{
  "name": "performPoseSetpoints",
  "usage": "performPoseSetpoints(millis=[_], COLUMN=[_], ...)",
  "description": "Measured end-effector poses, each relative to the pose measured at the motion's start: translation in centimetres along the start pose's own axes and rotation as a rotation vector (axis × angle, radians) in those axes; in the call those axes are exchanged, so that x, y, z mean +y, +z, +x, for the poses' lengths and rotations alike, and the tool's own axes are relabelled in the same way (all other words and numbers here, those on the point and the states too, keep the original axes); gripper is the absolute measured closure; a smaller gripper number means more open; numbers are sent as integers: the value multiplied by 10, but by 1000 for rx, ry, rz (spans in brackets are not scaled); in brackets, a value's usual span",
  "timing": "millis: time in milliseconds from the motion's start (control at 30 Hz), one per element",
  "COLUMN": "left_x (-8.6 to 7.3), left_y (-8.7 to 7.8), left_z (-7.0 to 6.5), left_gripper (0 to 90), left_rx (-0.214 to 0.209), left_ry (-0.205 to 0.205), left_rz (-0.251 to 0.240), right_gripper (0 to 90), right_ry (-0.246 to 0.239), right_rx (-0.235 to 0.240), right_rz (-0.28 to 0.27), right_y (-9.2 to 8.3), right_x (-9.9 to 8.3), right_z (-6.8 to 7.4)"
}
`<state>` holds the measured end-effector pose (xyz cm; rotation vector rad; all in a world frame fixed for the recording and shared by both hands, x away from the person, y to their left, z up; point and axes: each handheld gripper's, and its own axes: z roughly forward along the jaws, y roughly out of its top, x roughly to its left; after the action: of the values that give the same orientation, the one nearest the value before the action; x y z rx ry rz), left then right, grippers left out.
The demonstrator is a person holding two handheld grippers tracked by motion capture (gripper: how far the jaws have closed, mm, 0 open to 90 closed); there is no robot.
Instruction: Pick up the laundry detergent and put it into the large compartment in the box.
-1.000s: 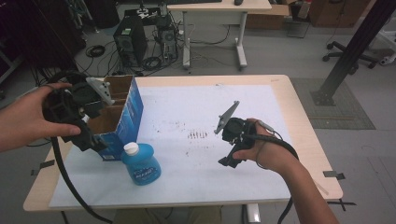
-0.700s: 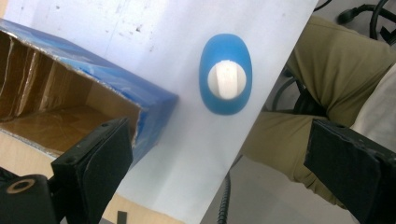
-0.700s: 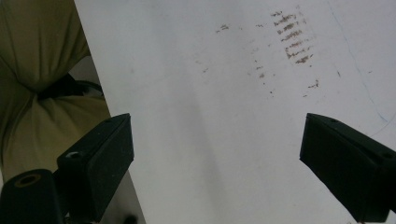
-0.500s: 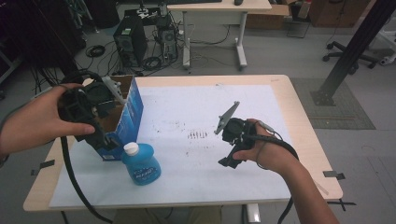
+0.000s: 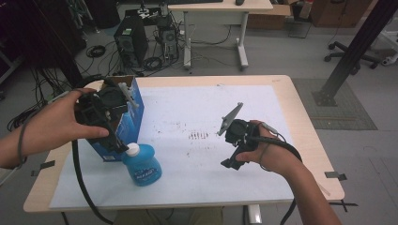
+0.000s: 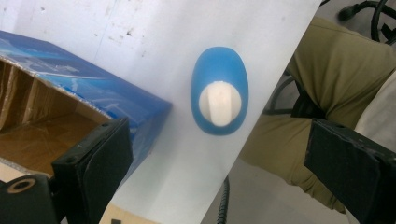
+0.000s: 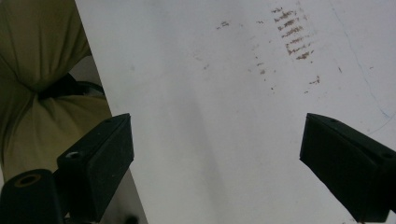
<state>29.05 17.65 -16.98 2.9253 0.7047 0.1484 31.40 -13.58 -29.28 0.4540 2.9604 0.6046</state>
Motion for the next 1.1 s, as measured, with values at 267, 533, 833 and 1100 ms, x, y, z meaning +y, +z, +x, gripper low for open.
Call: performPoseSetpoints(millis=[267, 533, 833, 1100], left_x=[1, 2, 3, 4], left_y=[7, 16, 27, 35], left_z=[3, 4, 7, 8], left_gripper=[79, 80, 80, 80], left_rx=[-21, -30, -45, -57], left_ry=[-6, -8, -13, -17], left_rz=[-11, -8, -7, -6], right_gripper=[97, 97, 97, 97], right_ry=[1, 2, 2, 4], right_rx=[1, 3, 6, 8], right_rz=[1, 2, 2, 4], right_y=[0, 2, 3, 4], right_x=[0, -1, -1, -2], right_z=[0, 0, 0, 0])
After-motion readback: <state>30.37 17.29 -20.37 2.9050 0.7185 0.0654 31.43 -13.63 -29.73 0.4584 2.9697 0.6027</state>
